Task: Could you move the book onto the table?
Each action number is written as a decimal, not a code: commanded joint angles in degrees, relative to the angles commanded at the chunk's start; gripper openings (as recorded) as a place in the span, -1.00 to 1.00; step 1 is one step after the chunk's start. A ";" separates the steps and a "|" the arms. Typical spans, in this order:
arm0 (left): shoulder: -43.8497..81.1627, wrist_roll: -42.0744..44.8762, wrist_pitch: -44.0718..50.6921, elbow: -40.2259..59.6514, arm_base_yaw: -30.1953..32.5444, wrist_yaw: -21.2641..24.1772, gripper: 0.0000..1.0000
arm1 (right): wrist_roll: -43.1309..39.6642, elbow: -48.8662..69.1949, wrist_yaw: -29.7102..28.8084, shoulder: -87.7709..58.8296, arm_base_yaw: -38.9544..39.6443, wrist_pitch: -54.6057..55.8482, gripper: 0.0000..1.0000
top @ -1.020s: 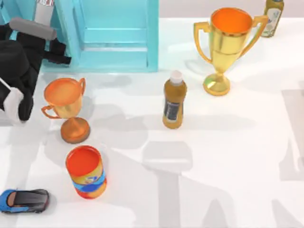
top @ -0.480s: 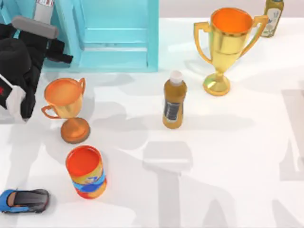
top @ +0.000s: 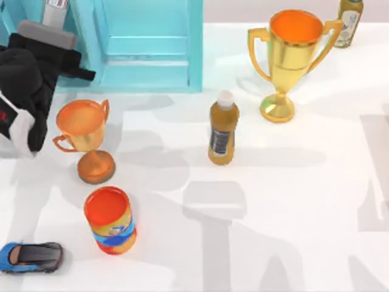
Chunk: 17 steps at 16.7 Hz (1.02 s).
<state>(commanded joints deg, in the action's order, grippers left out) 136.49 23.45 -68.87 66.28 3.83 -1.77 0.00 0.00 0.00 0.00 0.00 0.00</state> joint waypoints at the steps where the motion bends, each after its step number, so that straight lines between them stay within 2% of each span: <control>1: 0.00 0.00 0.00 0.00 0.00 0.00 -0.81 | 0.00 0.00 0.00 0.00 0.00 0.00 1.00; 2: 0.00 0.00 0.00 0.00 0.00 0.00 -0.96 | 0.00 0.00 0.00 0.00 0.00 0.00 1.00; 3: 0.00 0.00 0.00 0.00 0.00 0.00 -1.00 | 0.00 0.00 0.00 0.00 0.00 0.00 1.00; 13: -0.68 0.10 0.57 -0.69 -0.69 0.03 -1.00 | 0.00 0.00 0.00 0.00 0.00 0.00 1.00; 17: -9.31 0.17 6.35 -4.98 -1.45 0.15 -1.00 | 0.00 0.00 0.00 0.00 0.00 0.00 1.00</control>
<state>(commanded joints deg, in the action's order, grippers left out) 127.18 23.62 -62.51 61.29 2.39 -1.62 0.00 0.00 0.00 0.00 0.00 0.00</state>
